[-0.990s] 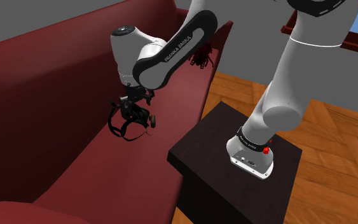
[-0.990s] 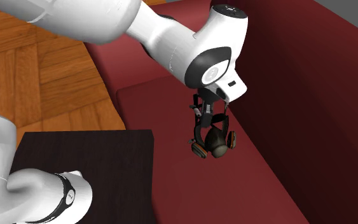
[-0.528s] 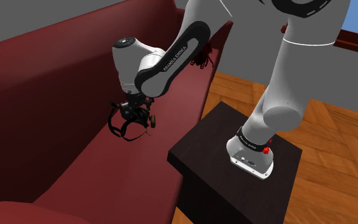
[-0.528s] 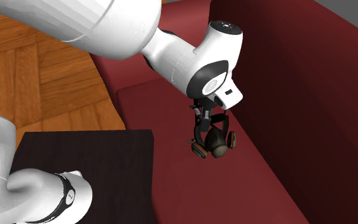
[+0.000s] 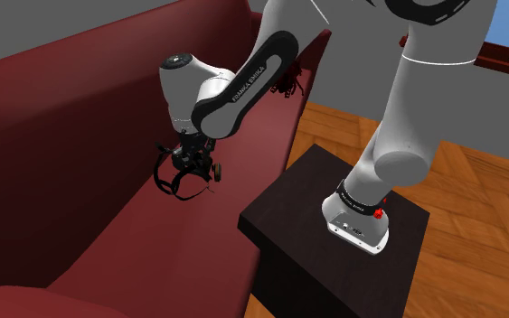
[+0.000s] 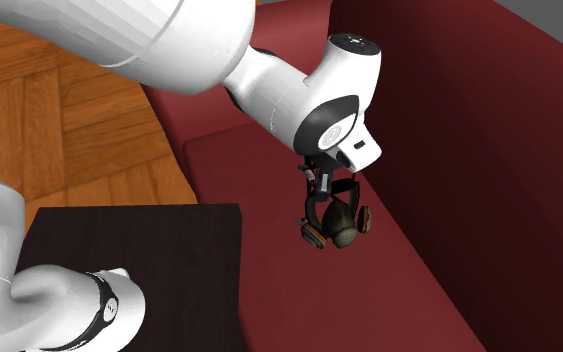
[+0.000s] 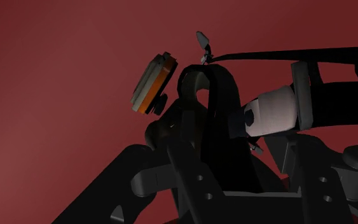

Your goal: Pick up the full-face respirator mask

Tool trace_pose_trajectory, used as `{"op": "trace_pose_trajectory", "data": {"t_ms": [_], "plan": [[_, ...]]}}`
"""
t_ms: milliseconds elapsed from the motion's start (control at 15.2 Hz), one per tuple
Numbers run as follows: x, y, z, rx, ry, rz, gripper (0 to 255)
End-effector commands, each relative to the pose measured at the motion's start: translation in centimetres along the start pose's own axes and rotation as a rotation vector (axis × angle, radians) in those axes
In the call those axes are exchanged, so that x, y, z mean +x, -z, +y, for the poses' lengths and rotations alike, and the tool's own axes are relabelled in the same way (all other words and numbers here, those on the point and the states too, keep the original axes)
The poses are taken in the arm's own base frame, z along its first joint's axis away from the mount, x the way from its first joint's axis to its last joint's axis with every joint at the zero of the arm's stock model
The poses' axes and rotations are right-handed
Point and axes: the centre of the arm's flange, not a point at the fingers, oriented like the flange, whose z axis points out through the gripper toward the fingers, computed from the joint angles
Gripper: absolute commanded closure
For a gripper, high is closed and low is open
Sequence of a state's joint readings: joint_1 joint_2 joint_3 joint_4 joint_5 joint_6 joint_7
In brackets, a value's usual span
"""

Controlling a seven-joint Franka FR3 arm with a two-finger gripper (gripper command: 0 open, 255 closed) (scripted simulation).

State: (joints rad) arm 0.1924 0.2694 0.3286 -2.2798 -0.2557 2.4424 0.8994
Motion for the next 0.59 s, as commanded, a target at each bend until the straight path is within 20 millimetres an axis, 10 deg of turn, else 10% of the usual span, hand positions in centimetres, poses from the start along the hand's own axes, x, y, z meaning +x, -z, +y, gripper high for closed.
{"op": "trace_pose_trajectory", "data": {"t_ms": [0,528], "plan": [[0.0,-0.1,0.0,0.000,-0.001,-0.001,255],[0.0,3.7,0.5,0.000,-0.001,-0.001,255]]}}
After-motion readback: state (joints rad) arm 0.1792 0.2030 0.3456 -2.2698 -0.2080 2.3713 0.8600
